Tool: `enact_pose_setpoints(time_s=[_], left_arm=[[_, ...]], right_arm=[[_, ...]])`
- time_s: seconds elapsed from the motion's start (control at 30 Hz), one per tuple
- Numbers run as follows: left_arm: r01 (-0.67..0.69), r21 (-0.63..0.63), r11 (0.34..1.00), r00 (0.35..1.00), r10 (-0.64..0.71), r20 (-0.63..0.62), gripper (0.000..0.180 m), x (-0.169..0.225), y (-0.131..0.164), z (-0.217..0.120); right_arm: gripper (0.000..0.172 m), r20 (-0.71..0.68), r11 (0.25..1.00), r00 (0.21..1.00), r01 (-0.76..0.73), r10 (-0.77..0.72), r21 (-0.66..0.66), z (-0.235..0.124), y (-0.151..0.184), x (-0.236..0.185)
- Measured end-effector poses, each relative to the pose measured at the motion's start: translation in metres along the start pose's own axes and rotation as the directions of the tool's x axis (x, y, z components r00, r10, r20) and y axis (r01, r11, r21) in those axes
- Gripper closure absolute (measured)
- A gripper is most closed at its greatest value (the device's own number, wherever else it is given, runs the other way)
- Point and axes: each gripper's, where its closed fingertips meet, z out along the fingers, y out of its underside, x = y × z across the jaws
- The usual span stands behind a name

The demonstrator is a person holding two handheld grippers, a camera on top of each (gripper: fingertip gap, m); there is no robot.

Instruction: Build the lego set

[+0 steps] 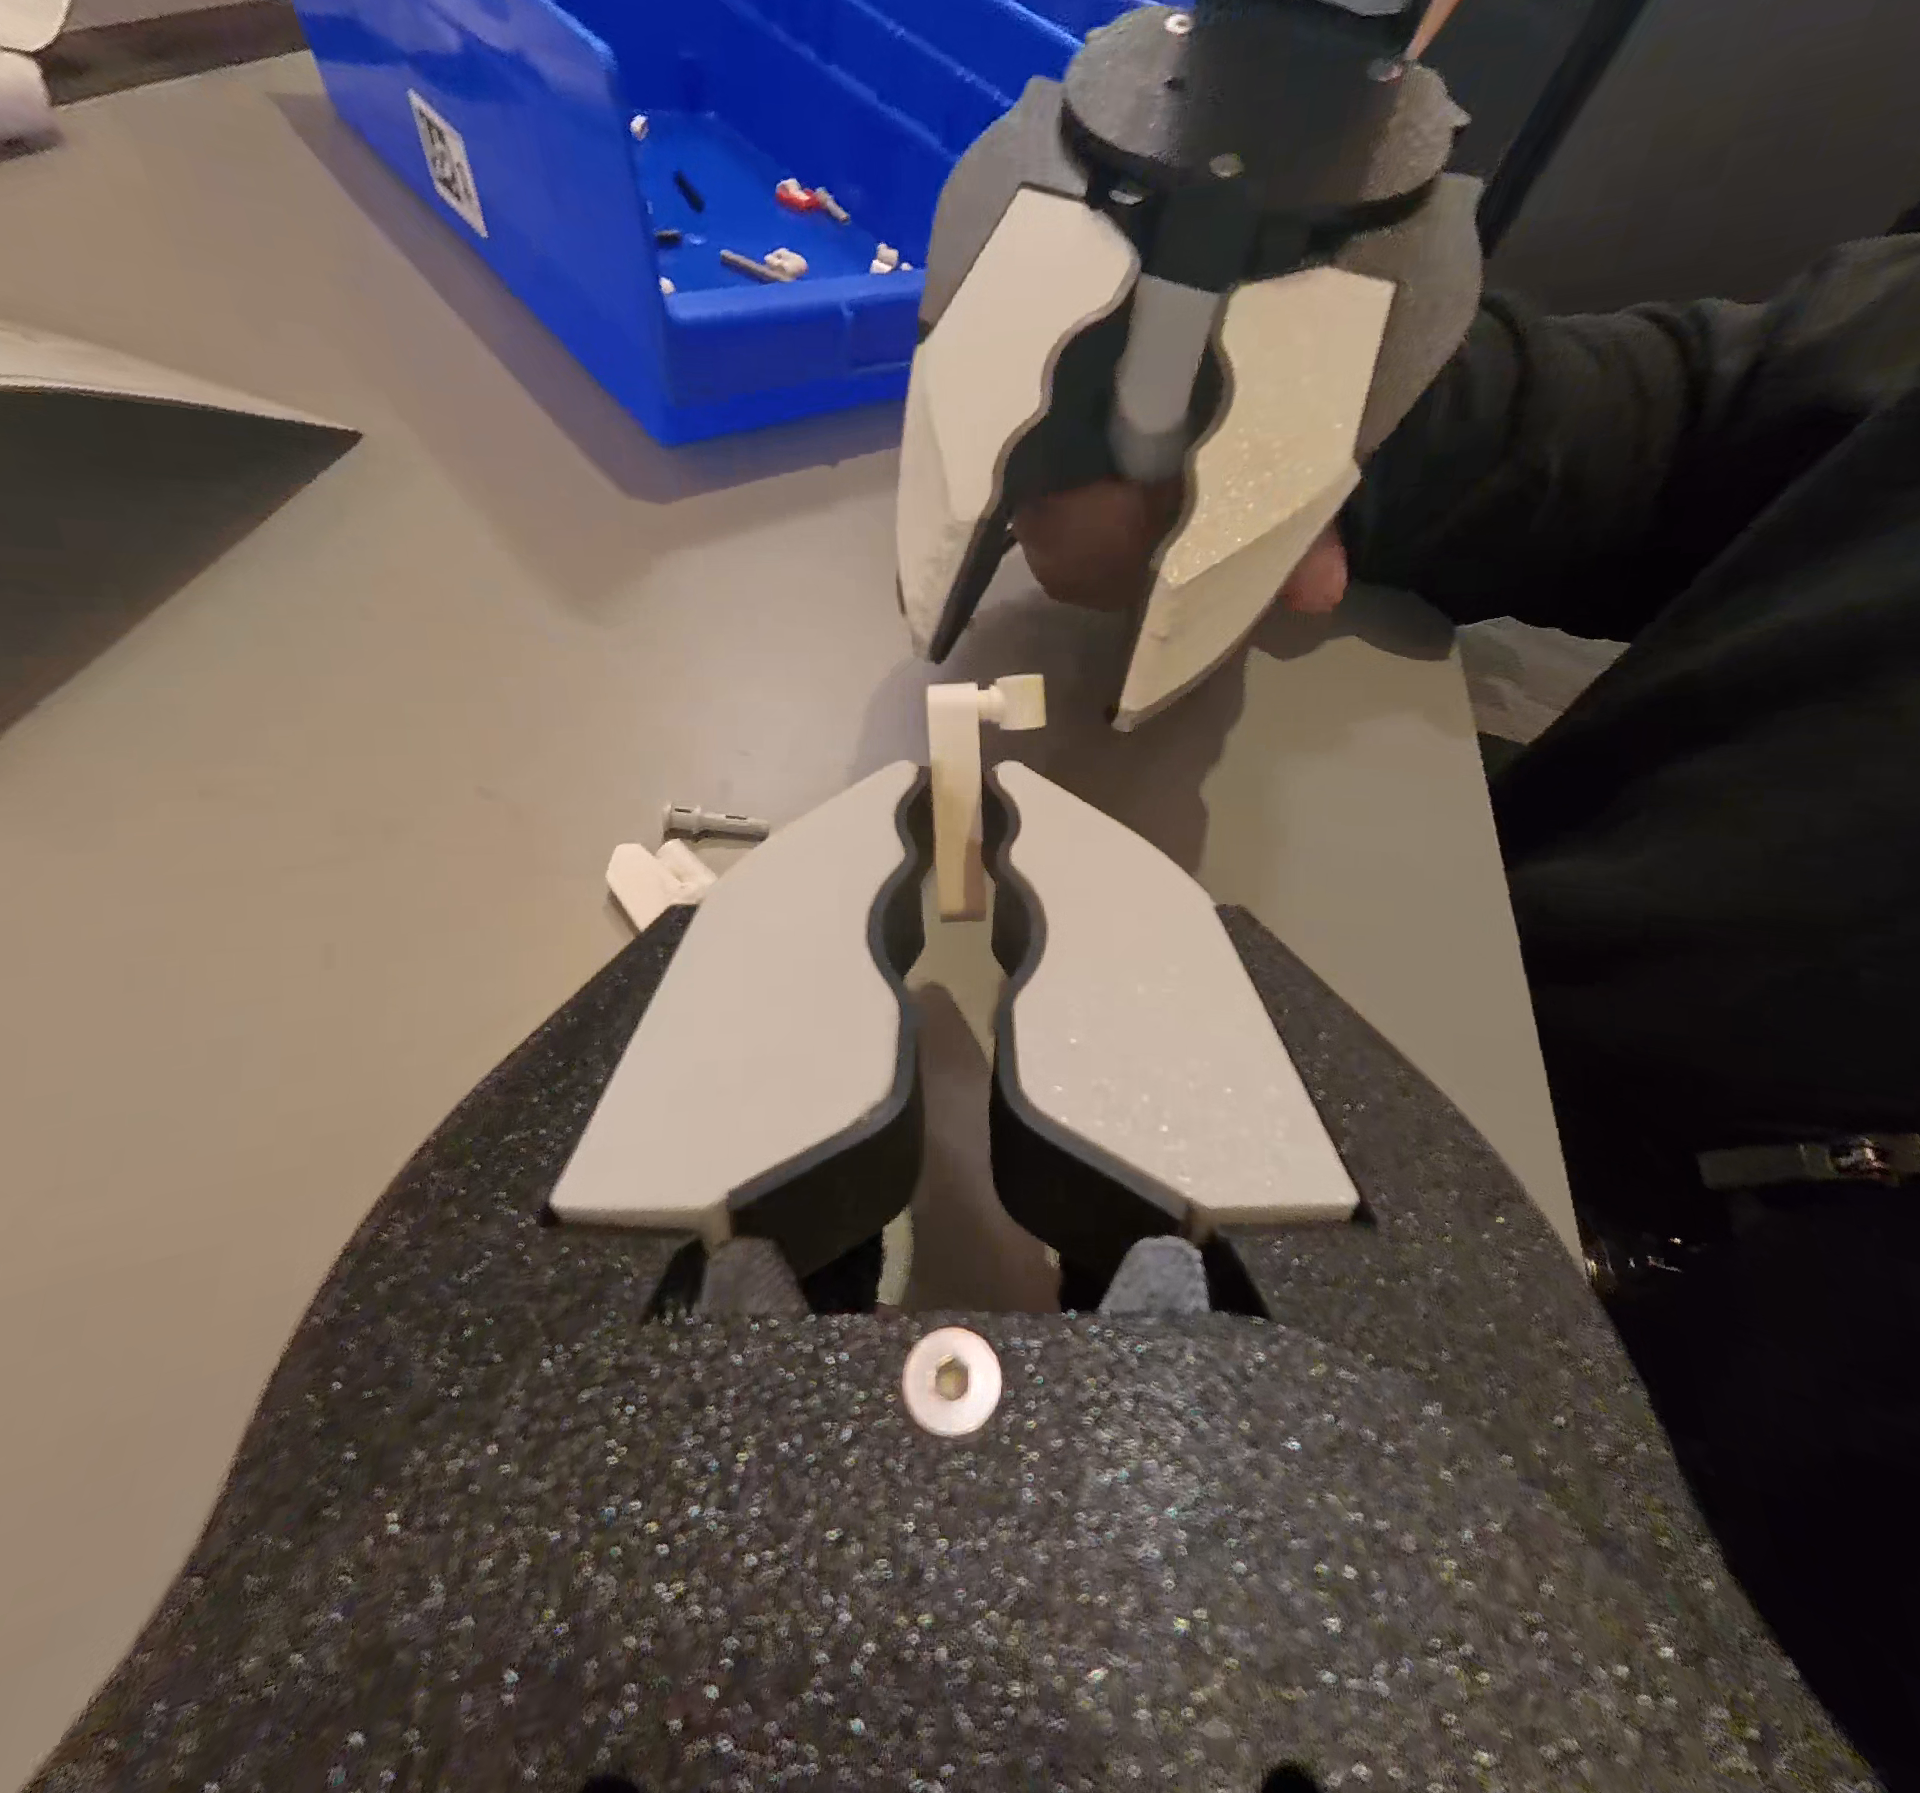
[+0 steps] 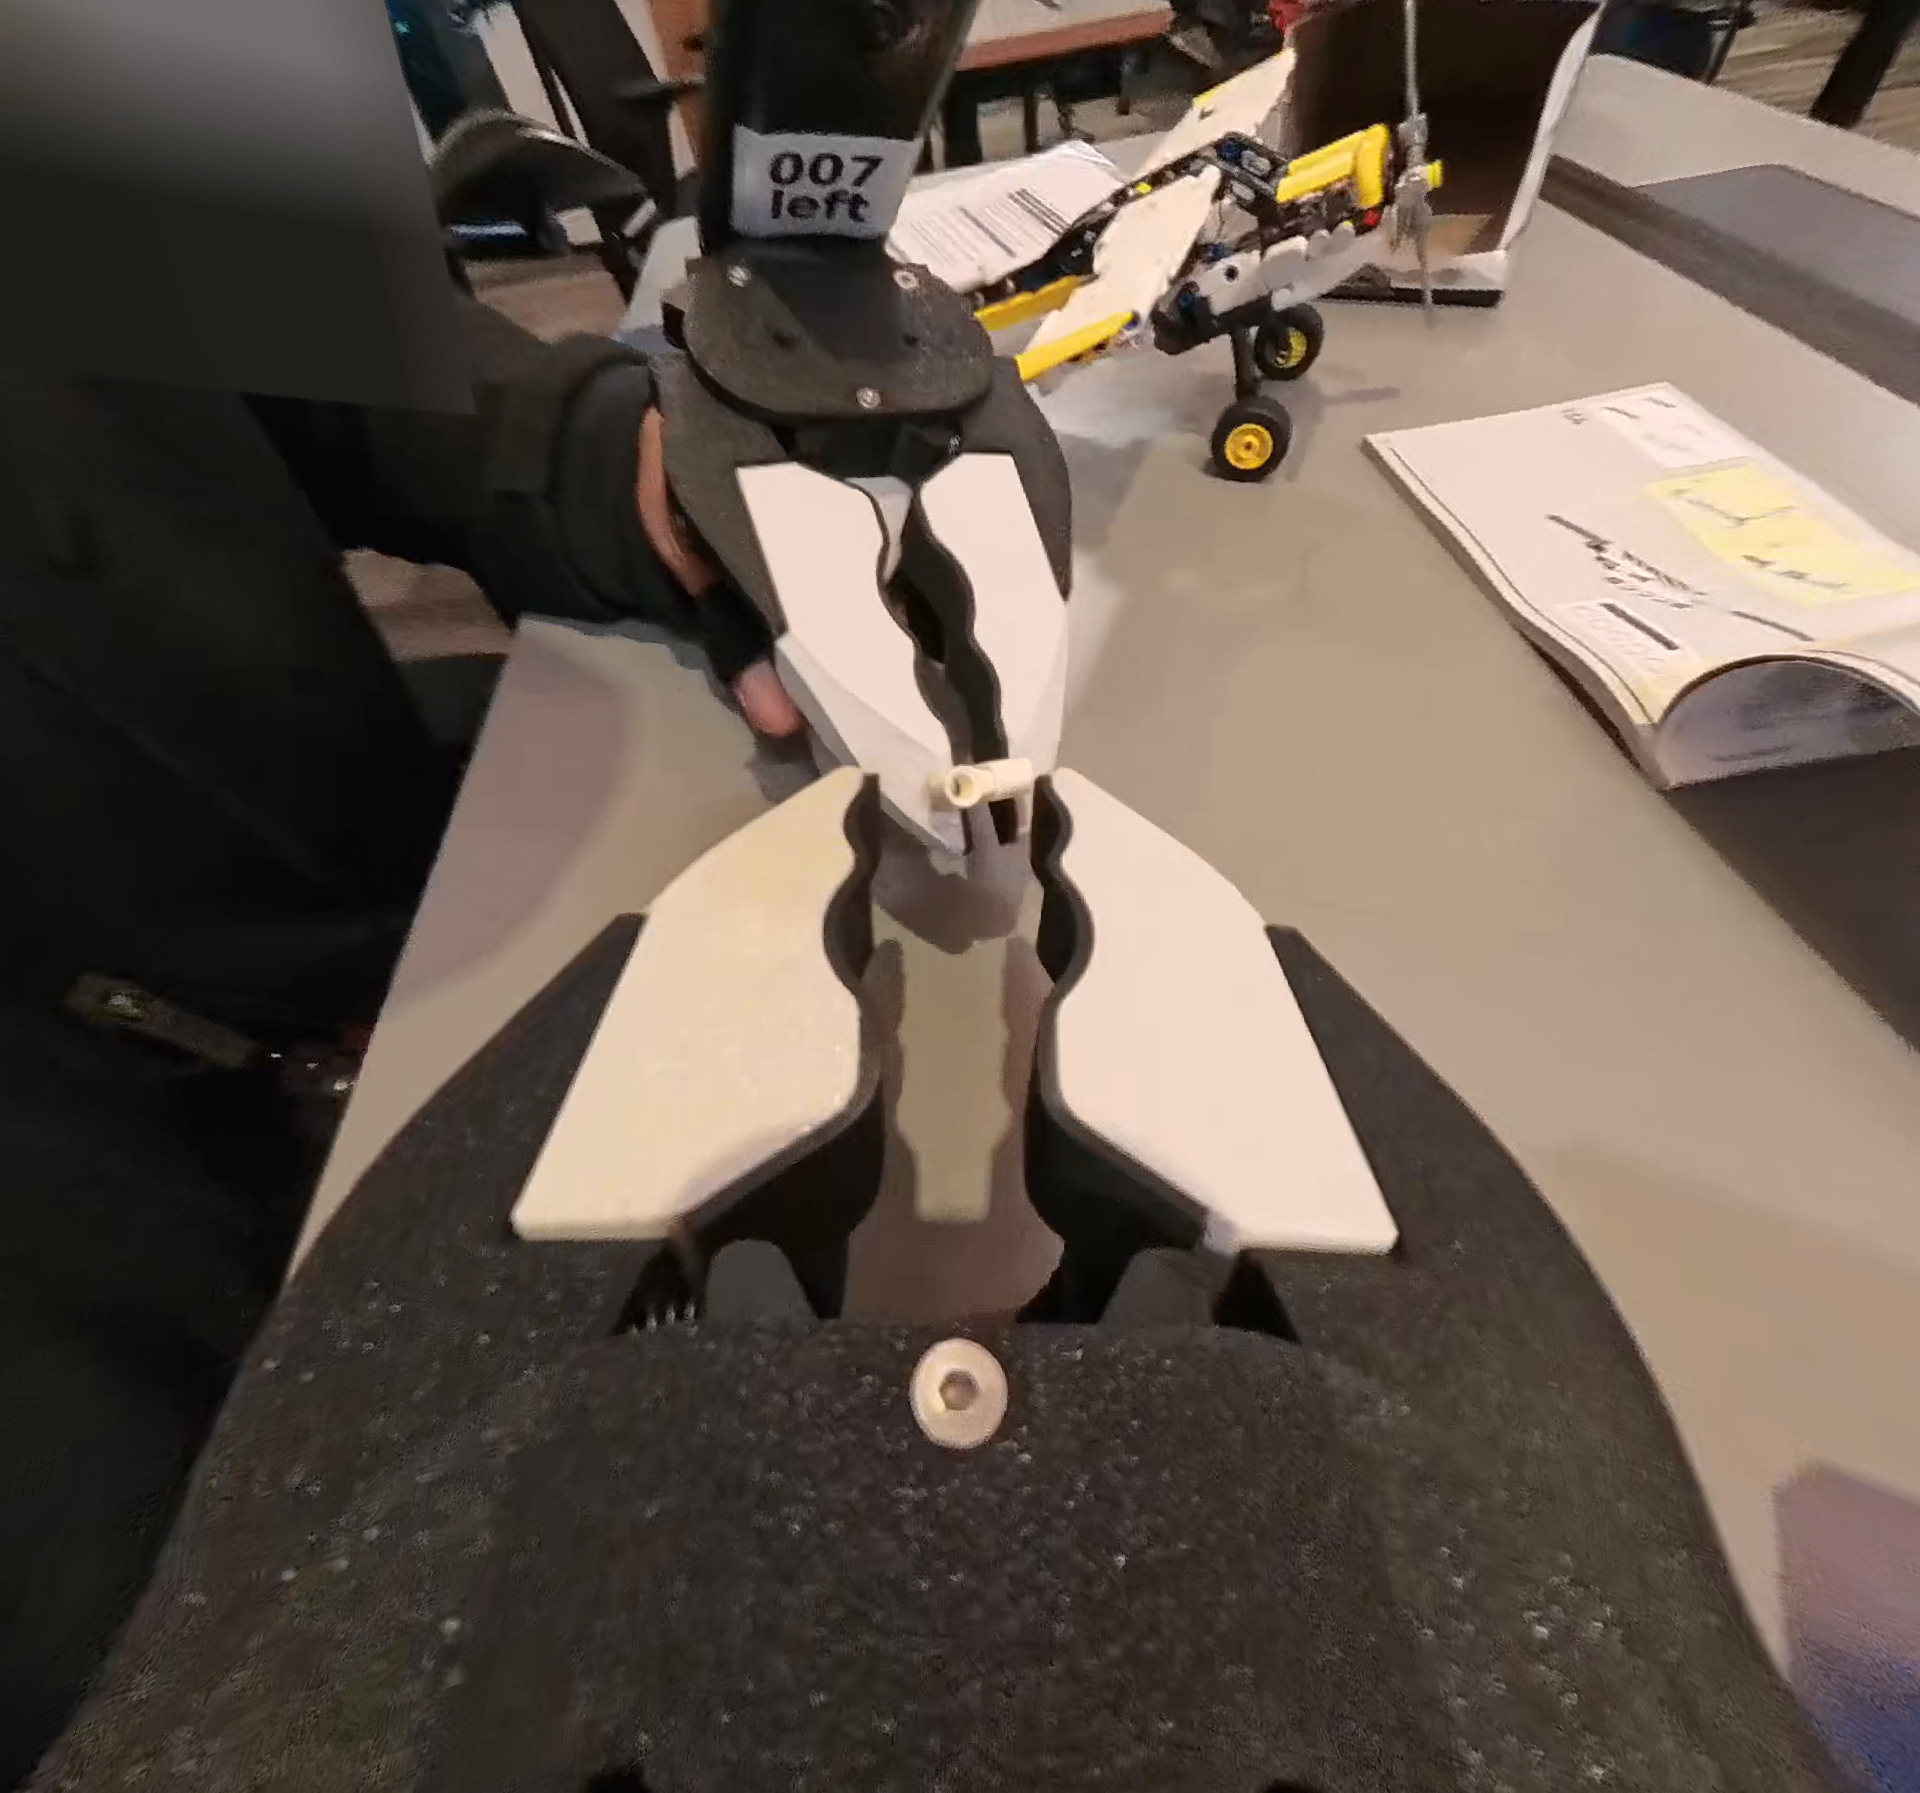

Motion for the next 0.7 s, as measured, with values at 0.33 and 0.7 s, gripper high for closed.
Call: enact_pose_setpoints(time_s=[0.33,0.7], left_arm=[[-0.077,-0.014,0.997,0.996,0.077,-0.038,0.172,0.012,0.002,0.003],[-0.112,-0.090,0.990,0.994,0.112,-0.010,0.172,0.012,0.009,0.004]], right_arm=[[0.152,0.040,1.000,0.999,0.011,-0.010,-0.015,0.003,0.004,-0.009],[0.156,-0.005,0.990,0.994,0.111,-0.112,-0.083,0.006,0.011,-0.009]])
